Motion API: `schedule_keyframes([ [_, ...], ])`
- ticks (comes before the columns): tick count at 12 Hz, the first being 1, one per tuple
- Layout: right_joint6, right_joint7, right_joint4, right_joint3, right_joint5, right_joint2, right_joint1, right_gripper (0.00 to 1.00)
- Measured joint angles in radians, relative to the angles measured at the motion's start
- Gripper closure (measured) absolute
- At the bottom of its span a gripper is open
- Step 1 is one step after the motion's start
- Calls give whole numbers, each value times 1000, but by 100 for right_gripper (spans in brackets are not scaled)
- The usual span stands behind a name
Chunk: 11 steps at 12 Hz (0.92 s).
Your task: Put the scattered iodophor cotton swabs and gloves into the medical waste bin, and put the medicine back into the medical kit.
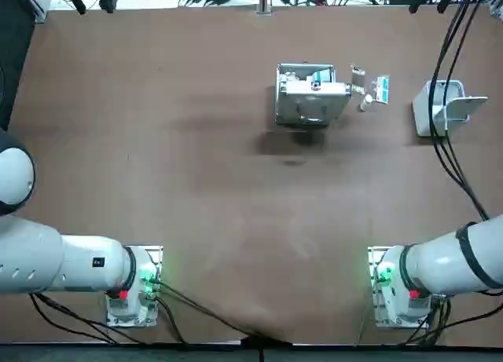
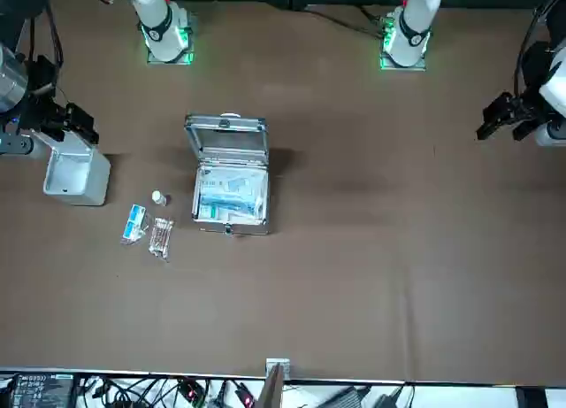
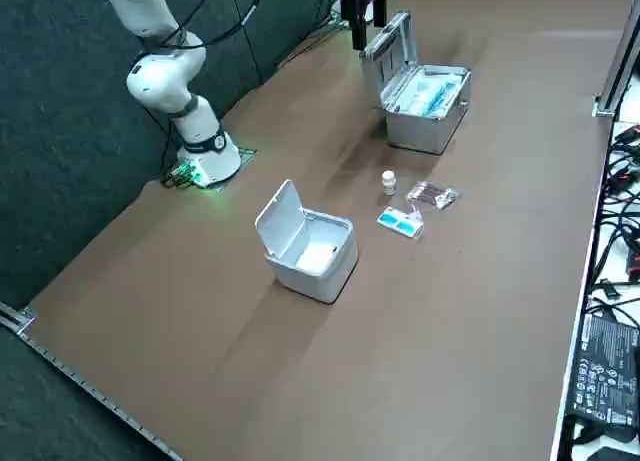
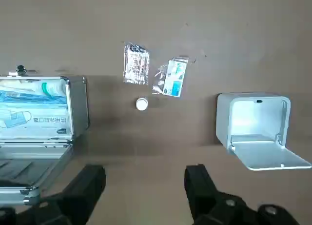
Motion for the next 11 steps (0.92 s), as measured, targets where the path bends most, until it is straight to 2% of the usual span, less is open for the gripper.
schedule_keyframes([
  [7, 18, -14, -5, 0, 0, 17, -6, 0],
  [11, 168, -12, -34, 0, 0, 126, -15, 0],
])
